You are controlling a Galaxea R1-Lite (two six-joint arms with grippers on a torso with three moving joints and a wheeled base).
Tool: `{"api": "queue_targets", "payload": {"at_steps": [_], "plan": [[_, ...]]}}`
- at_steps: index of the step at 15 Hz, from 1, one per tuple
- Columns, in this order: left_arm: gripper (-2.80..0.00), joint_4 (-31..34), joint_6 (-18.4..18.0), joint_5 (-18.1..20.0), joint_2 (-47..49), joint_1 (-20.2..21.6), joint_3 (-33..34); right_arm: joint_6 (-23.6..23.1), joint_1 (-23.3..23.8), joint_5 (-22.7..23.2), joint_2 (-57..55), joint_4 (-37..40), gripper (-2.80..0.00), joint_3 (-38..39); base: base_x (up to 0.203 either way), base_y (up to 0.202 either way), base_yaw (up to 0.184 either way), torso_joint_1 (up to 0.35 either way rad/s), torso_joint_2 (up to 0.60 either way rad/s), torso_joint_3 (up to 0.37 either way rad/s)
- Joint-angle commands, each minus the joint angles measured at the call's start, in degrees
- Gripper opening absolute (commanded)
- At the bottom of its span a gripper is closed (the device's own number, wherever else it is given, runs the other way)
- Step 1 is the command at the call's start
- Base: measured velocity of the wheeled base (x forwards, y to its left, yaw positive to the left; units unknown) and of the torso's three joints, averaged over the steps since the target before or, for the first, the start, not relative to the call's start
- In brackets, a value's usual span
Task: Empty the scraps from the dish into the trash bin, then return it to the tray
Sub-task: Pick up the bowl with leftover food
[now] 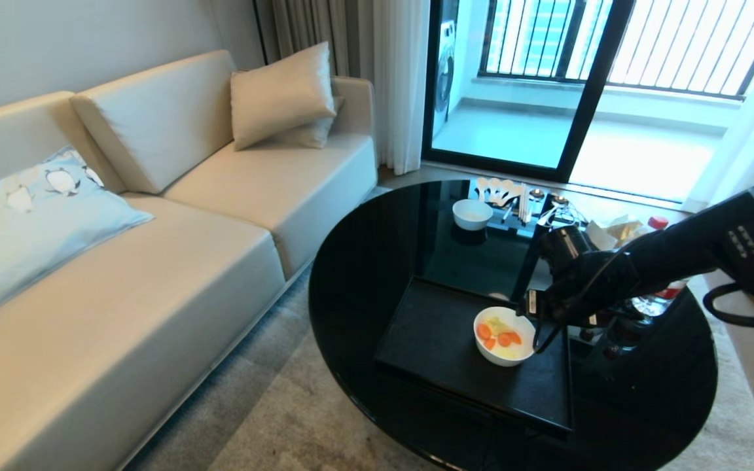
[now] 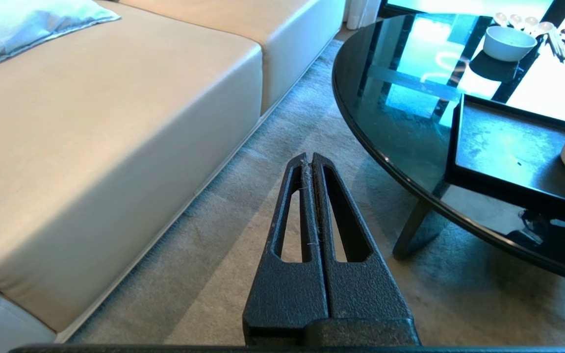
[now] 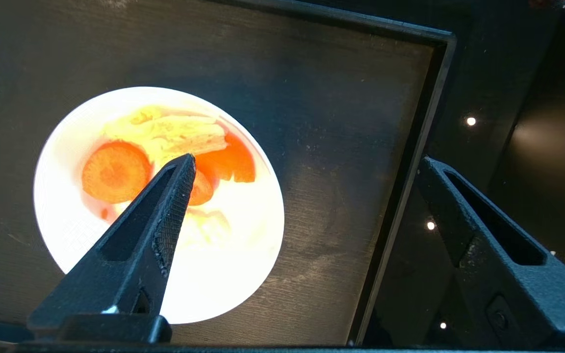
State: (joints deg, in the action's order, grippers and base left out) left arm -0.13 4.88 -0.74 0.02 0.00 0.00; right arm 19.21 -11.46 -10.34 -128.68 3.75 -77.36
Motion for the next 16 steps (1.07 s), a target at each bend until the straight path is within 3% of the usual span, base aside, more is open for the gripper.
{"api": "queue_targets", "payload": {"at_steps": [1, 16], "plan": [[-2.80, -0.04, 0.05, -0.05, -0.02, 0.00, 0.00, 0.14, 0.68, -0.12, -0.79, 0.03, 0.00, 0.13, 0.000, 0.000, 0.000, 0.000, 0.00, 0.000], [-2.80, -0.03, 0.05, -0.05, -0.02, 0.00, 0.00, 0.30, 1.35, -0.12, -5.14, -0.32, 0.00, 0.28, 0.000, 0.000, 0.000, 0.000, 0.00, 0.000]]}}
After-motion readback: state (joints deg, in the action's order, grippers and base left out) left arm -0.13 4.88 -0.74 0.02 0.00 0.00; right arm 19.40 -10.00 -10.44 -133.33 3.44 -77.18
